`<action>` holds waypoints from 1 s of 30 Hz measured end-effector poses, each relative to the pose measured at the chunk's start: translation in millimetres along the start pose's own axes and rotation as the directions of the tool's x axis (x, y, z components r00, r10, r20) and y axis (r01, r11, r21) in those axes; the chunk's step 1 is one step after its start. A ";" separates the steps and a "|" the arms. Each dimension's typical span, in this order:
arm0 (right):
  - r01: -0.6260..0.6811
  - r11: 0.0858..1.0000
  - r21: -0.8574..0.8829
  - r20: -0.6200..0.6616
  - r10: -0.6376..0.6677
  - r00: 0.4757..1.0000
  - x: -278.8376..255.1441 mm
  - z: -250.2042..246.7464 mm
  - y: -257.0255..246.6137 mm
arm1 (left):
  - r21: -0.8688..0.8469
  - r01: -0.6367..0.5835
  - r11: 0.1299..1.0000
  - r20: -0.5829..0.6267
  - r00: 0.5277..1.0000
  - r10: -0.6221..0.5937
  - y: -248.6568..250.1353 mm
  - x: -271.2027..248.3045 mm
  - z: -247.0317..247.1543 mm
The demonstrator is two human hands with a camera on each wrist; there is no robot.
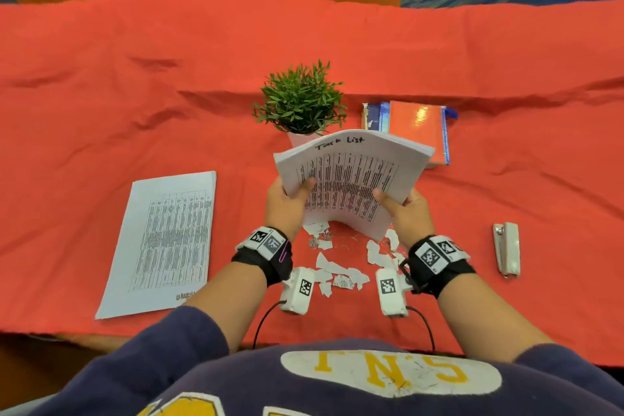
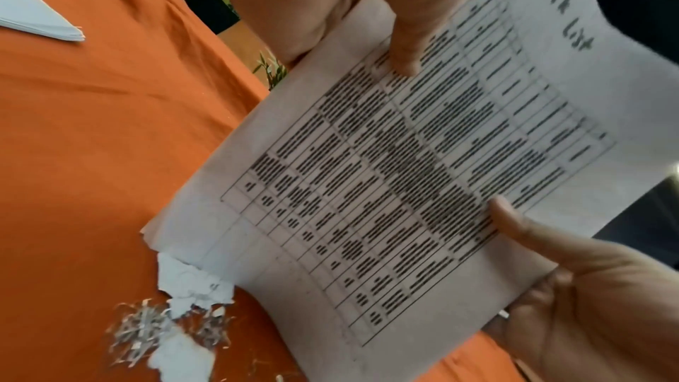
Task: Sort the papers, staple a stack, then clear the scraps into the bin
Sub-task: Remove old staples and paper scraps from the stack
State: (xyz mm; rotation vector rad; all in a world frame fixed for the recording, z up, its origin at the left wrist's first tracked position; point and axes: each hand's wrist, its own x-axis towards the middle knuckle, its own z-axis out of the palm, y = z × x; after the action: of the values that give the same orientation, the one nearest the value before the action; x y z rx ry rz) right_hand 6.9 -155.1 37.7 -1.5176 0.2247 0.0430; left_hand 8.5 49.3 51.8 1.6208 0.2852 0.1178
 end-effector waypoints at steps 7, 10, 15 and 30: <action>-0.023 0.988 -0.155 0.033 0.029 0.999 6.6 -1.7 16.3 | 0.017 0.033 0.999 -0.049 0.998 -0.032 -20.4 5.6 11.9; -0.006 0.982 -0.190 0.041 0.014 0.999 12.0 -4.6 13.6 | 0.045 0.021 0.999 -0.055 0.998 -0.018 -15.4 8.5 16.6; 0.113 0.972 -0.208 0.084 -0.098 0.992 19.1 -2.5 -17.6 | 0.069 -0.081 0.994 -0.109 0.990 0.088 8.6 15.0 11.2; -0.051 0.988 -0.145 0.301 0.093 0.949 19.4 218.1 -29.7 | 0.205 0.155 0.966 -0.279 0.956 -0.094 19.1 59.5 -224.0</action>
State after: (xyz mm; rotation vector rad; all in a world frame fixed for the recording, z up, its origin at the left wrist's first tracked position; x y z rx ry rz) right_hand 57.0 57.4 71.6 -1.6138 0.0273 0.3567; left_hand 12.3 279.8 81.5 1.8074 0.6285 0.2142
